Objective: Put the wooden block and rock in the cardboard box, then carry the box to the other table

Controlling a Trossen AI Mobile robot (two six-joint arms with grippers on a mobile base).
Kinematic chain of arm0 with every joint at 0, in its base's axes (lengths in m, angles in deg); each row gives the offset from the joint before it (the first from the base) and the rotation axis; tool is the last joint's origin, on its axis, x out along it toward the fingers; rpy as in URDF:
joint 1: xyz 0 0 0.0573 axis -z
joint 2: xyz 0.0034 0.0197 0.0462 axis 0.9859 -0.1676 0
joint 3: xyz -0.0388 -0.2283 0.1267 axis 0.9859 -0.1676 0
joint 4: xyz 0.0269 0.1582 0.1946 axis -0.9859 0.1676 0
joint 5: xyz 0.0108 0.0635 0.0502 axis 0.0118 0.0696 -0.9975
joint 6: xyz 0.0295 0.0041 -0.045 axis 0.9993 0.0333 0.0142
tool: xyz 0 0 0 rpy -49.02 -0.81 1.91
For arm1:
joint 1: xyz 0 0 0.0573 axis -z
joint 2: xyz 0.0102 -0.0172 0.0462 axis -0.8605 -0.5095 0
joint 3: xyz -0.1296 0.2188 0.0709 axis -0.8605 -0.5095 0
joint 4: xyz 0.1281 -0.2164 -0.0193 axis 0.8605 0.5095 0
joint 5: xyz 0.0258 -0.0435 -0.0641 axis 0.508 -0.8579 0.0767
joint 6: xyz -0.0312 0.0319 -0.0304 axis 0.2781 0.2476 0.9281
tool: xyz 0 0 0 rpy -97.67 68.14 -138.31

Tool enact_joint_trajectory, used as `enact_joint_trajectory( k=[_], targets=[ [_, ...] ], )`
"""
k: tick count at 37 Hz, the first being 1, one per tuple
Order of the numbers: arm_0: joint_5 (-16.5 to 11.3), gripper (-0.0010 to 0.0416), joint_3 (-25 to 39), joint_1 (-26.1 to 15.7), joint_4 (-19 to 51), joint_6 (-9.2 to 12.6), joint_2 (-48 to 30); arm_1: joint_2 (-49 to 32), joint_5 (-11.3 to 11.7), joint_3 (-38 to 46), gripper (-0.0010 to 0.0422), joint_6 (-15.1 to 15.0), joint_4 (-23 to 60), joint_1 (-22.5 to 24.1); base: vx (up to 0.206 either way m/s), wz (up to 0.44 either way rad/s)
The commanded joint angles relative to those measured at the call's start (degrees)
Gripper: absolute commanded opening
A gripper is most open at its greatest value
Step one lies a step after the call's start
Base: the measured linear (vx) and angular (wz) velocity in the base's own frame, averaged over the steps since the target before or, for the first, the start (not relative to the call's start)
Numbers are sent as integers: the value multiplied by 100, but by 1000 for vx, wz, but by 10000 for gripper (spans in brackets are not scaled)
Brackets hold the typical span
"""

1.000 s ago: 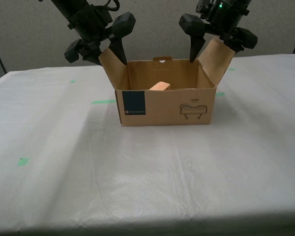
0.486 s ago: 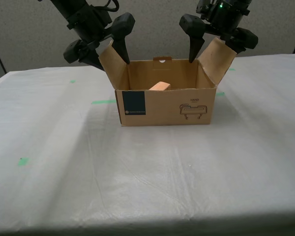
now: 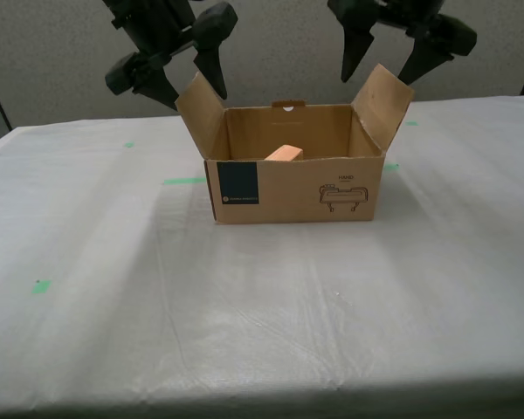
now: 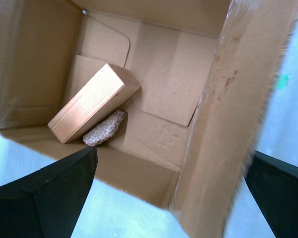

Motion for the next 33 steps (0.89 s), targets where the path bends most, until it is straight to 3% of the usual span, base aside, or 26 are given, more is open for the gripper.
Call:
enact_joint_trajectory(
  k=[1,7,10,17,20,24,31,33],
  targets=[
    [122,400,-7,0,125,-37,273,85,-13,151,302,-90,313,11,0,0],
    [417,399,-74,0,210,-129,833,505,157,96,302,-87,372,37,0,0],
    [417,399,-96,0,254,-129,1137,798,328,92,302,-90,435,37,0,0],
    [417,400,-315,-2,273,-122,1954,1475,356,92,302,-68,463,63,0,0],
    [417,399,-459,-2,275,-109,2312,1788,564,92,302,-70,531,116,0,0],
    [417,399,-678,-2,275,-81,2787,2212,1043,92,302,-83,682,251,0,0],
    [420,400,-1045,-2,437,50,3536,2776,1110,90,302,-81,920,487,0,0],
    [420,399,-1108,-2,531,61,3689,2927,1222,68,302,-79,975,553,0,0]
  ],
)
